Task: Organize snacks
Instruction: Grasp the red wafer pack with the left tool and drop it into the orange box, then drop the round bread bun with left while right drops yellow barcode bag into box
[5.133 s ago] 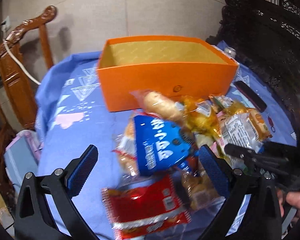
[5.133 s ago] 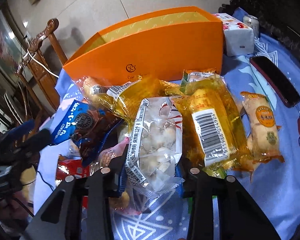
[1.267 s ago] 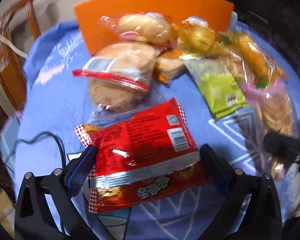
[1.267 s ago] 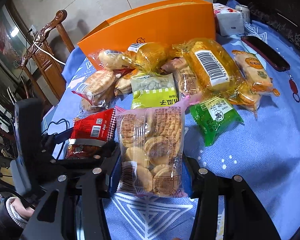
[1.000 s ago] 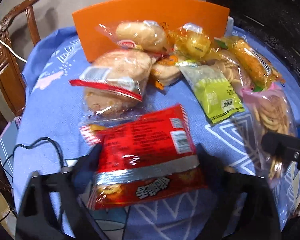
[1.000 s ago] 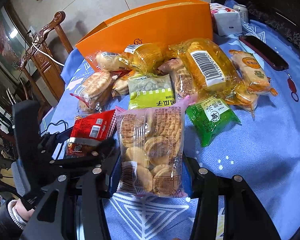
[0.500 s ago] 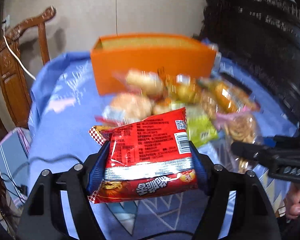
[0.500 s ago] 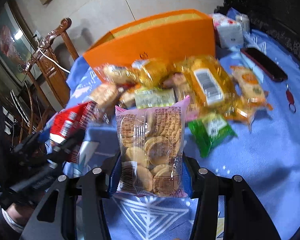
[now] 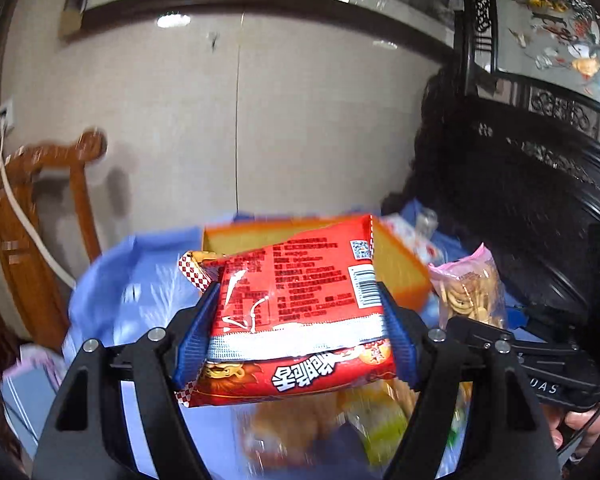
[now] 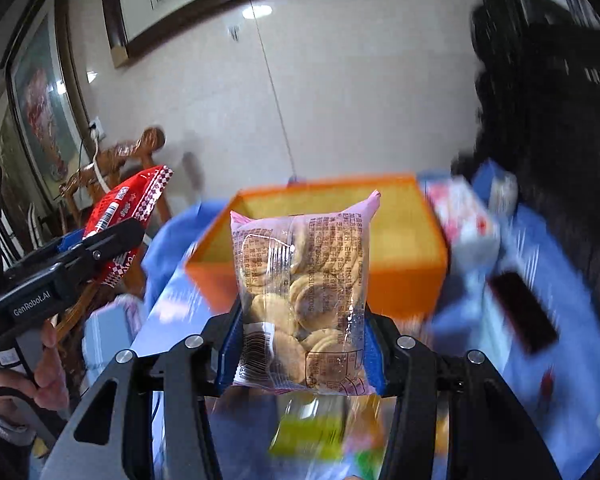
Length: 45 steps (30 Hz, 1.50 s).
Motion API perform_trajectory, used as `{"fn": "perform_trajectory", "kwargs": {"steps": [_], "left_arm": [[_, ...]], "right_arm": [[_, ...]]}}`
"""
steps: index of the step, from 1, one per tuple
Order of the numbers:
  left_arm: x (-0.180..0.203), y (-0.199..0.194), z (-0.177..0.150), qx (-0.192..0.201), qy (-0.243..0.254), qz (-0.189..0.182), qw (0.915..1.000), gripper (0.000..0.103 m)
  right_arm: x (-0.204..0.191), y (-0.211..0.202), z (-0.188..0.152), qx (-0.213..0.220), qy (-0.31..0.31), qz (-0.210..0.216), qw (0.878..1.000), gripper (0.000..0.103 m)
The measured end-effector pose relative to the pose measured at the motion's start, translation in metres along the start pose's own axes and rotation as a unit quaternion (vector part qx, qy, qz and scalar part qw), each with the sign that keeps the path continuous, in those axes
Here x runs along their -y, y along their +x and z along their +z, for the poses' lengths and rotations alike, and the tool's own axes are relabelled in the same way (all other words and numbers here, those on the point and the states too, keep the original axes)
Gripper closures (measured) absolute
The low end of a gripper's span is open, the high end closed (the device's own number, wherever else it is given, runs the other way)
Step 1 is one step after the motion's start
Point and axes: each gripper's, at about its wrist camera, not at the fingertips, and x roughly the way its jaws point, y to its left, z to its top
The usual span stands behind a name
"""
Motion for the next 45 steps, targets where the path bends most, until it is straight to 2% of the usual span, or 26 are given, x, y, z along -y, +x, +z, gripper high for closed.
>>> {"fn": "perform_trajectory", "kwargs": {"steps": [4, 5, 6, 7, 8, 9, 11, 13, 16, 19, 23, 27, 29, 32, 36, 37, 38, 40, 41, 45], "left_arm": [[-0.003, 0.040, 0.051, 0.014, 0.013, 0.017, 0.9997, 0.029], [-0.005, 0.050, 0.060, 0.015, 0.013, 0.026, 0.9995, 0.021], [-0.006, 0.059, 0.068, 0.014, 0.012, 0.040, 0.9990, 0.007], [-0.010, 0.068, 0.076, 0.008, 0.007, 0.073, 0.9973, 0.004], [-0.013, 0.069, 0.078, 0.004, 0.004, 0.089, 0.9960, 0.004], [-0.015, 0.069, 0.079, -0.002, 0.002, 0.100, 0.9950, 0.004], [-0.019, 0.058, 0.072, 0.005, -0.003, 0.089, 0.9960, 0.004], [-0.021, 0.049, 0.055, 0.008, -0.004, 0.088, 0.9961, 0.004], [-0.023, 0.043, 0.027, -0.015, -0.013, 0.083, 0.9964, 0.004], [-0.017, 0.030, -0.010, -0.029, -0.027, 0.070, 0.9968, 0.004], [-0.008, 0.016, -0.066, -0.056, -0.044, 0.046, 0.9964, 0.004], [0.006, 0.011, -0.112, -0.085, -0.043, 0.028, 0.9951, 0.004], [0.011, 0.013, -0.132, -0.101, -0.034, 0.023, 0.9940, 0.004], [0.016, 0.016, -0.149, -0.123, -0.018, 0.028, 0.9918, 0.004], [0.013, 0.017, -0.159, -0.134, -0.021, 0.026, 0.9904, 0.004], [0.012, 0.017, -0.161, -0.134, -0.022, 0.028, 0.9904, 0.004], [0.011, 0.017, -0.162, -0.134, -0.020, 0.029, 0.9903, 0.004], [0.008, 0.020, -0.162, -0.137, -0.018, 0.034, 0.9899, 0.004], [0.007, 0.022, -0.161, -0.137, -0.018, 0.036, 0.9897, 0.004], [0.001, 0.040, -0.162, -0.150, -0.020, 0.035, 0.9878, 0.004]], "right_arm": [[0.004, 0.029, 0.057, 0.031, -0.011, -0.003, 0.999, 0.052], [0.003, 0.035, 0.066, 0.037, -0.016, -0.003, 0.999, 0.049], [0.004, 0.047, 0.080, 0.040, -0.027, -0.007, 0.999, 0.042], [0.005, 0.053, 0.087, 0.034, -0.031, -0.017, 0.999, 0.023], [0.005, 0.053, 0.089, 0.033, -0.030, -0.025, 0.999, 0.019], [0.007, 0.047, 0.091, 0.042, -0.023, -0.027, 0.999, 0.018], [0.012, 0.030, 0.086, 0.060, -0.016, -0.009, 0.998, 0.017], [0.015, 0.017, 0.074, 0.065, -0.016, -0.009, 0.998, 0.016], [0.023, -0.001, 0.049, 0.058, -0.006, 0.003, 0.998, 0.016], [0.032, -0.018, 0.010, 0.043, -0.009, -0.014, 0.999, 0.016], [0.046, -0.021, -0.038, 0.006, -0.016, -0.039, 0.999, 0.016], [0.058, -0.004, -0.084, -0.048, -0.011, -0.048, 0.998, 0.016], [0.059, 0.006, -0.096, -0.062, -0.010, -0.046, 0.997, 0.017], [0.059, 0.022, -0.102, -0.076, -0.012, -0.049, 0.996, 0.017], [0.068, 0.054, -0.106, -0.107, -0.008, -0.059, 0.992, 0.017], [0.070, 0.062, -0.108, -0.117, -0.009, -0.061, 0.991, 0.017], [0.072, 0.069, -0.111, -0.127, -0.011, -0.065, 0.990, 0.025], [0.076, 0.079, -0.118, -0.146, -0.002, -0.063, 0.987, 0.046], [0.078, 0.076, -0.118, -0.140, 0.005, -0.058, 0.988, 0.056], [0.083, 0.059, -0.114, -0.120, 0.029, -0.054, 0.991, 0.062]]}}
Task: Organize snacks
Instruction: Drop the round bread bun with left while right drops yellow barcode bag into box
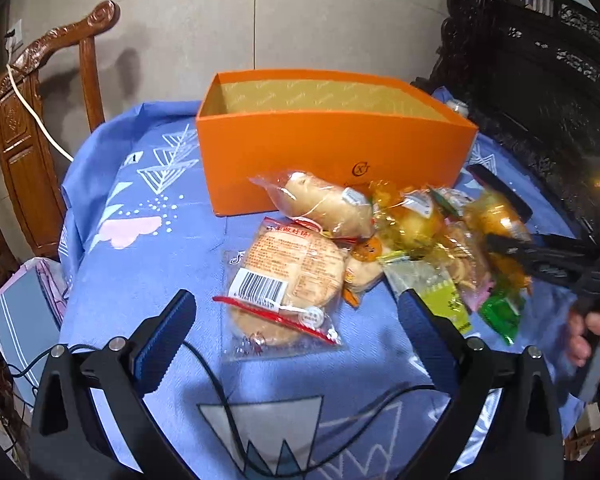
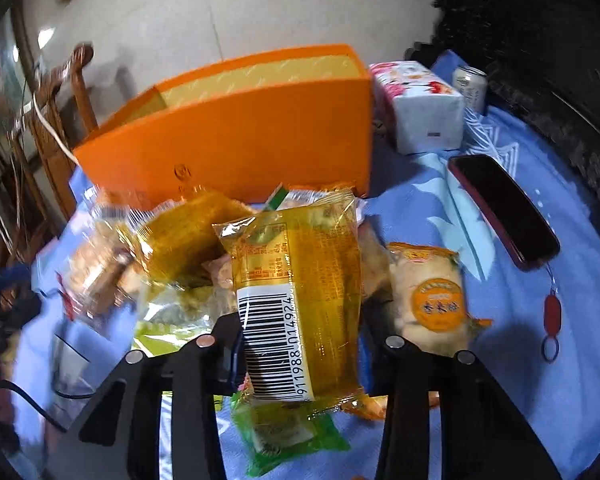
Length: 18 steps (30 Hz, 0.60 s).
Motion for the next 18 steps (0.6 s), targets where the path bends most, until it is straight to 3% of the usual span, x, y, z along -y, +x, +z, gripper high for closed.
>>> {"fn": "perform_trajectory", "kwargs": {"steps": [5, 18], "left_arm": [[0.003, 0.034, 0.008, -0.017, 0.020, 0.012, 0.9996, 0.004], [-0.004, 0.065, 0.019, -0.036, 0.022, 0.013, 0.9990, 0.004]], "right_arm": [[0.008, -0.026, -0.002, 0.019, 0.054, 0.041, 0.998, 0.062], [-0.020, -0.048, 0.002, 0.035, 0.040, 0.081, 0.995, 0.062]]}}
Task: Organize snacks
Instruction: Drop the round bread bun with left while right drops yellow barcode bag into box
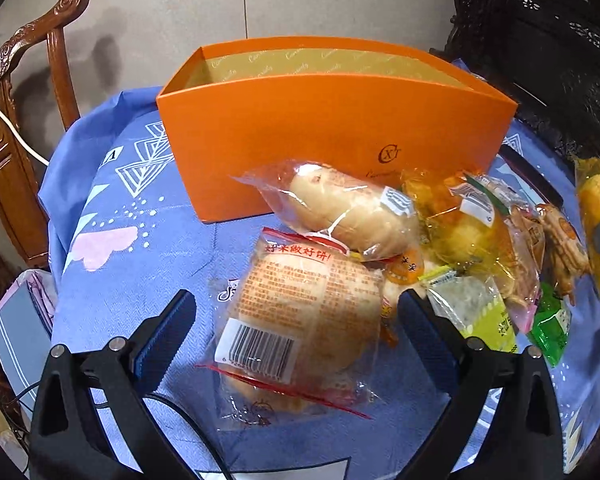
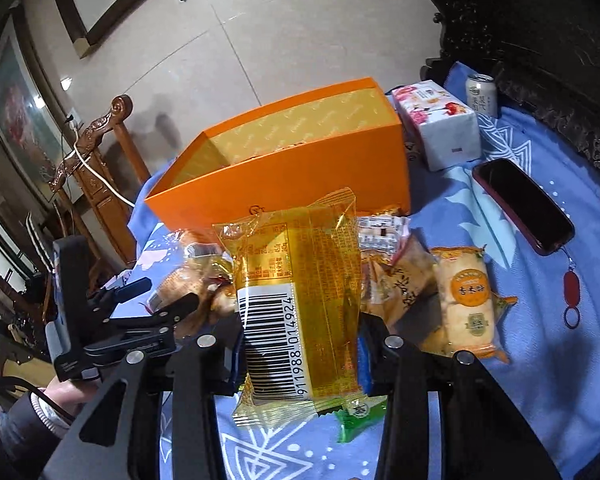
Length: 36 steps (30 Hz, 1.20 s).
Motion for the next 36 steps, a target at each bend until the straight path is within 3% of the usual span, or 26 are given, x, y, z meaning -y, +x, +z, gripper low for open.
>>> {"fn": "perform_trajectory", "kwargs": {"steps": [13, 15, 17, 20, 29, 36], "left_arm": [[-0.004, 0.019, -0.006, -0.019, 0.000, 0.004, 0.9998, 0.004], [-0.006, 0.015, -0.006, -0.010, -0.006, -0.004, 0.9999, 0.021], [-0.007, 0.012, -0.008, -0.005, -0.008, -0.004, 0.9999, 0.025], [-0.008, 0.002, -0.012, 0.005, -0.014, -0.007, 0.9999, 0.031], [-0.006, -0.042, -0.032, 0.034, -0.021, -0.006, 0.9992, 0.031], [-0.010, -0.091, -0.018, 0.084, -0.035, -0.027, 0.9955, 0.031]], "right_arm": [[-0.010, -0.004, 0.000, 0.000, -0.008, 0.004, 1.000, 0.062], [-0.011, -0.004, -0.001, 0.002, -0.008, 0.004, 1.000, 0.062], [-0.012, -0.005, -0.001, 0.002, -0.007, 0.002, 1.000, 0.062], [-0.012, -0.006, -0.003, 0.002, -0.006, 0.002, 1.000, 0.062], [-0.015, -0.012, -0.012, 0.003, -0.002, 0.011, 1.000, 0.062], [-0.022, -0.018, -0.012, 0.012, -0.009, 0.017, 1.000, 0.062]]}}
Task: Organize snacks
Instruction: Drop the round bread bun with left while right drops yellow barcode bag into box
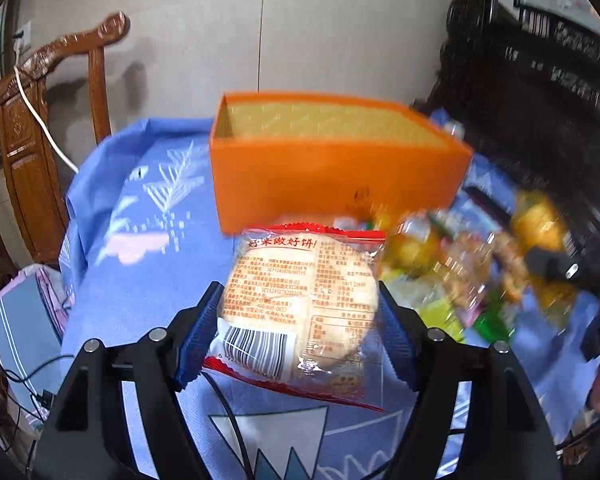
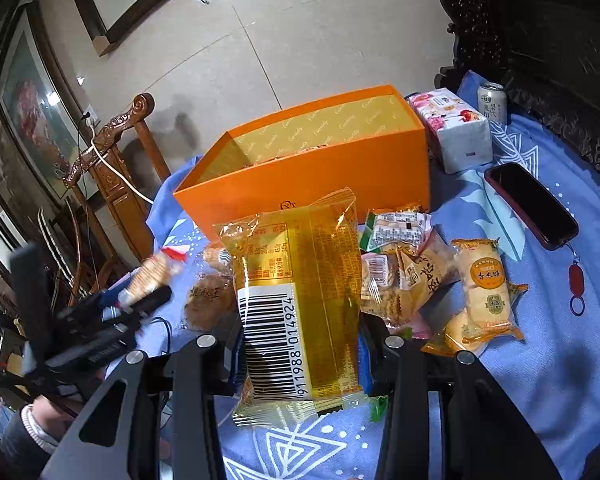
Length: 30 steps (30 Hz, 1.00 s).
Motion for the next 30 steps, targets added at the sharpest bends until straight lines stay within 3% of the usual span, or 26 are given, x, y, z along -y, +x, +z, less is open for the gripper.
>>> {"fn": "perform_trajectory", "kwargs": {"steps": [7, 12, 18, 24, 25, 27, 28, 30], "left_arm": [[0.002, -0.029, 0.041, 0.051, -0.003, -0.015, 0.9986, 0.031], [0.002, -0.030, 0.074, 0.076, 0.001, -0.020, 0.9969, 0.031], [-0.002, -0.009, 0.120, 0.089, -0.009, -0.030, 0.9955, 0.031], [0.003, 0.032, 0.174, 0.093, 0.001, -0.014, 0.9956, 0.031], [0.004, 0.038, 0.182, 0.090, 0.004, -0.008, 0.9959, 0.030], [0.006, 0.045, 0.196, 0.075, 0.003, 0.012, 0.9971, 0.007], [0.006, 0.043, 0.201, 0.075, -0.004, 0.027, 0.9968, 0.004], [0.006, 0.030, 0.201, 0.095, -0.008, 0.025, 0.9951, 0.004]], "right_arm": [[-0.011, -0.007, 0.012, 0.018, -0.015, 0.007, 1.000, 0.062], [-0.017, -0.008, 0.041, 0.041, -0.029, 0.012, 0.999, 0.062], [-0.018, 0.012, 0.090, 0.063, -0.048, 0.009, 0.997, 0.062], [-0.022, 0.052, 0.148, 0.075, -0.069, -0.010, 0.995, 0.061], [-0.024, 0.058, 0.158, 0.078, -0.077, -0.017, 0.994, 0.060], [-0.027, 0.064, 0.172, 0.076, -0.083, -0.028, 0.993, 0.036], [-0.028, 0.060, 0.176, 0.083, -0.077, -0.033, 0.993, 0.026], [-0.028, 0.047, 0.176, 0.106, -0.072, -0.027, 0.991, 0.026]]}}
